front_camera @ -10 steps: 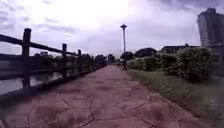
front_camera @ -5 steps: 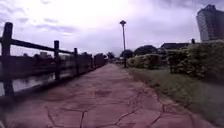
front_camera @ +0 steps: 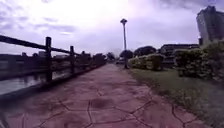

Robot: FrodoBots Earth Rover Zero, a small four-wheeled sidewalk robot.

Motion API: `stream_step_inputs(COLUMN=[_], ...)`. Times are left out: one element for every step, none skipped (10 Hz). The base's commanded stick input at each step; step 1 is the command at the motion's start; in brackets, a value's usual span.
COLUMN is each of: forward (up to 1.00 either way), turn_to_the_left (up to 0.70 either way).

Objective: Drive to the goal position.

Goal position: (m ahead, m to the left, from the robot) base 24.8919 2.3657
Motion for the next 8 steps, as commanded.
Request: stream_step_inputs(forward=[1.0, 1.0, 1.0, 1.0, 1.0, 1.0, 1.0, 1.0], turn_to_the_left=[0.11, 0.28, 0.4, 0.0, 0.0, 0.0, 0.0, 0.0])
